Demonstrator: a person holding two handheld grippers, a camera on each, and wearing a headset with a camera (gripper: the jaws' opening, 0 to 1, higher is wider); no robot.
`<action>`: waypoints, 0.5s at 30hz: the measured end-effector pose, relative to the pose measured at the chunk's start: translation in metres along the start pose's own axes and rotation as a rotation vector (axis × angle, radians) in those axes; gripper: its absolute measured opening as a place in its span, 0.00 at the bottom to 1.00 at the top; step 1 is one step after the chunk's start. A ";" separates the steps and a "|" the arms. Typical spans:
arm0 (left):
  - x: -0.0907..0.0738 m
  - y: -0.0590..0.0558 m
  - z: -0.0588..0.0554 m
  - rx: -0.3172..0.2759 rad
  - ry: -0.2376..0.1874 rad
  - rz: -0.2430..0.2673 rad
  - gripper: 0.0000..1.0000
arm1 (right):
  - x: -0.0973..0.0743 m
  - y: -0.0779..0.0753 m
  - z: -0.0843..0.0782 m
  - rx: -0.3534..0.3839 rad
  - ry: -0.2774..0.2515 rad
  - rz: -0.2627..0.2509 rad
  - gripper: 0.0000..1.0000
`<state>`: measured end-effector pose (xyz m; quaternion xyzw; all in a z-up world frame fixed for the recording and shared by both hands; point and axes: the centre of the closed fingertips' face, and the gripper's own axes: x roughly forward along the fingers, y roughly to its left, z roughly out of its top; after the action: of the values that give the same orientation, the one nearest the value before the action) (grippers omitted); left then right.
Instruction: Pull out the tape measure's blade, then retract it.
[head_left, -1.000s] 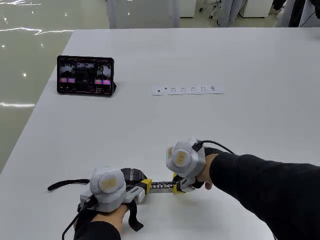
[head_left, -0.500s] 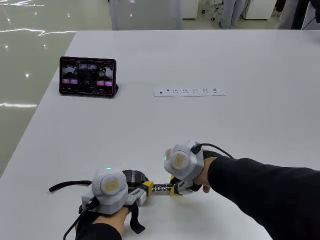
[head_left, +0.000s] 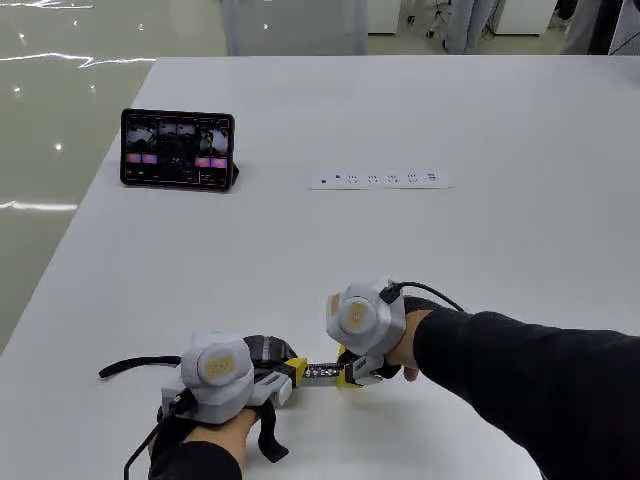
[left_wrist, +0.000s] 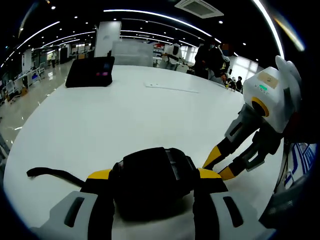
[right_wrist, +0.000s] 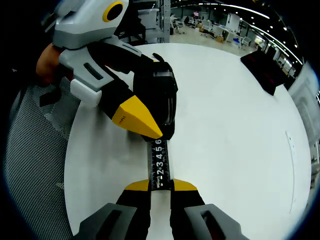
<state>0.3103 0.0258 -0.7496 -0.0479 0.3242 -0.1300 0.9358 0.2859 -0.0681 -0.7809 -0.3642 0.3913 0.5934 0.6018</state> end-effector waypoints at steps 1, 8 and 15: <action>0.000 0.000 0.000 0.000 0.000 -0.001 0.59 | 0.000 0.000 0.000 -0.001 -0.002 0.001 0.10; -0.001 0.001 0.000 -0.010 -0.003 -0.009 0.59 | 0.000 0.000 0.002 -0.001 -0.020 0.010 0.10; -0.002 0.001 0.000 -0.027 -0.005 -0.027 0.59 | 0.001 0.001 0.005 0.001 -0.046 0.020 0.10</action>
<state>0.3093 0.0274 -0.7482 -0.0649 0.3228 -0.1381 0.9341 0.2855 -0.0631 -0.7800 -0.3464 0.3813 0.6075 0.6047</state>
